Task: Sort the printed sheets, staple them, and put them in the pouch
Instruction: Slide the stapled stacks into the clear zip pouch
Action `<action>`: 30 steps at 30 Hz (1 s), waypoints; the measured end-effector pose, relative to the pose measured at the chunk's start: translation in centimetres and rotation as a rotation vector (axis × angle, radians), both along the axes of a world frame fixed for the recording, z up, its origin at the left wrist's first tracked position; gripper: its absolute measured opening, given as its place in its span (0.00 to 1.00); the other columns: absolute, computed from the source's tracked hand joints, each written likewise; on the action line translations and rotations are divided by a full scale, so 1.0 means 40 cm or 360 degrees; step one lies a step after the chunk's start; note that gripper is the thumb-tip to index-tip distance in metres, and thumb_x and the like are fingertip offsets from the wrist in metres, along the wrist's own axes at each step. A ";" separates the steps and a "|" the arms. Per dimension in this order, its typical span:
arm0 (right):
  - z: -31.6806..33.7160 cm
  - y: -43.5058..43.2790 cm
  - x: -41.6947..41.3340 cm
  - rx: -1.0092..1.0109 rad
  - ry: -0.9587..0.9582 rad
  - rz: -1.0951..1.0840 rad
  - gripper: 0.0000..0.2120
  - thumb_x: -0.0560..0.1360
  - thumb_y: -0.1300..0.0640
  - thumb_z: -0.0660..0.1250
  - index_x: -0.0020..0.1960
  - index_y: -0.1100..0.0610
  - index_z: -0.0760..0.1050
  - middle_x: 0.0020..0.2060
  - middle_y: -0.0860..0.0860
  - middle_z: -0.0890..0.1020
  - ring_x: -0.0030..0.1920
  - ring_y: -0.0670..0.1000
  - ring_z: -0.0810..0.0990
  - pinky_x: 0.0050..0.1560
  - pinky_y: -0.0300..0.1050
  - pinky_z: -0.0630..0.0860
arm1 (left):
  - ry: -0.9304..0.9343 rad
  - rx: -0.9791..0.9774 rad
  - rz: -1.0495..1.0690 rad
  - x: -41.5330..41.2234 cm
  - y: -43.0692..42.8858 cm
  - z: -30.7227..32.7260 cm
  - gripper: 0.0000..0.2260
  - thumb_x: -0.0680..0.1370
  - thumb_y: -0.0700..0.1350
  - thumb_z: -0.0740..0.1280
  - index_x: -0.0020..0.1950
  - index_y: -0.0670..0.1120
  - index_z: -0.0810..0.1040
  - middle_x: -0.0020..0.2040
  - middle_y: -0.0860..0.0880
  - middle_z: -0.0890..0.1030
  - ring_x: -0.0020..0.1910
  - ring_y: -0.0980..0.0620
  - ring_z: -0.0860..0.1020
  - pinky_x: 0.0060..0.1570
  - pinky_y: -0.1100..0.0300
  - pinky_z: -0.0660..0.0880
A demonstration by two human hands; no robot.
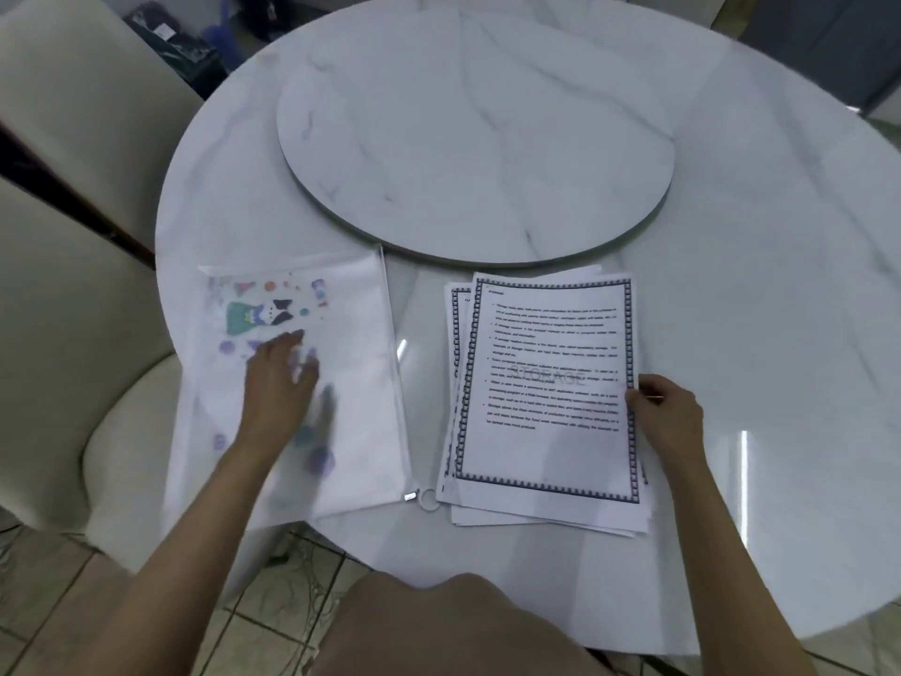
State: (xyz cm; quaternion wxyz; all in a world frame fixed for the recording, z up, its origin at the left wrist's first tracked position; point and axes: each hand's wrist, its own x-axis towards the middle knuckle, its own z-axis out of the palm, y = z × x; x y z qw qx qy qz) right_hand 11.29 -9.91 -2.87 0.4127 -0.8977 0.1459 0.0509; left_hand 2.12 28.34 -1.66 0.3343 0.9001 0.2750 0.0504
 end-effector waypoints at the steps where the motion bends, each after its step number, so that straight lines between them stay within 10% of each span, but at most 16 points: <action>1: -0.002 0.012 -0.005 -0.0050 -0.0007 0.0028 0.12 0.75 0.62 0.64 0.57 0.63 0.77 0.52 0.60 0.80 0.51 0.56 0.78 0.54 0.43 0.70 | -0.0010 -0.0233 -0.0011 0.007 -0.069 0.016 0.18 0.78 0.41 0.63 0.68 0.41 0.70 0.67 0.41 0.72 0.65 0.43 0.71 0.61 0.59 0.66; 8: -0.002 0.058 -0.010 0.0094 0.0321 -0.0010 0.27 0.75 0.53 0.67 0.69 0.62 0.64 0.64 0.60 0.69 0.63 0.58 0.71 0.62 0.47 0.68 | 0.0411 -0.0711 -0.0164 0.084 -0.338 0.033 0.24 0.79 0.49 0.60 0.74 0.43 0.59 0.74 0.42 0.60 0.73 0.43 0.55 0.70 0.53 0.54; 14: 0.008 0.060 -0.010 0.0273 0.0275 0.0218 0.08 0.77 0.59 0.63 0.39 0.56 0.72 0.33 0.47 0.74 0.36 0.49 0.73 0.28 0.29 0.65 | 0.0409 -0.1062 0.0024 0.098 -0.314 0.025 0.25 0.79 0.48 0.61 0.72 0.41 0.59 0.63 0.49 0.70 0.63 0.45 0.68 0.59 0.57 0.65; 18: 0.017 0.050 -0.028 0.0425 0.0079 0.0239 0.08 0.78 0.63 0.58 0.55 0.59 0.73 0.47 0.48 0.79 0.46 0.48 0.77 0.40 0.33 0.72 | 0.0388 -0.1083 0.0058 0.099 -0.334 0.028 0.20 0.79 0.45 0.61 0.68 0.40 0.64 0.60 0.45 0.72 0.54 0.46 0.72 0.55 0.56 0.68; 22: 0.035 0.020 -0.037 0.0585 -0.0072 0.0362 0.07 0.78 0.63 0.59 0.53 0.56 0.73 0.47 0.43 0.80 0.47 0.43 0.79 0.44 0.29 0.75 | 0.0295 -0.1126 0.0027 0.084 -0.361 0.018 0.06 0.79 0.47 0.62 0.52 0.45 0.72 0.45 0.48 0.74 0.43 0.51 0.71 0.44 0.61 0.68; 30: 0.144 -0.018 -0.012 0.0866 -0.0559 0.0443 0.10 0.78 0.63 0.60 0.50 0.48 0.72 0.45 0.37 0.81 0.50 0.41 0.79 0.54 0.37 0.76 | -0.0432 -0.1135 0.0058 0.128 -0.409 0.131 0.13 0.77 0.51 0.63 0.54 0.42 0.73 0.45 0.54 0.76 0.49 0.55 0.75 0.45 0.69 0.69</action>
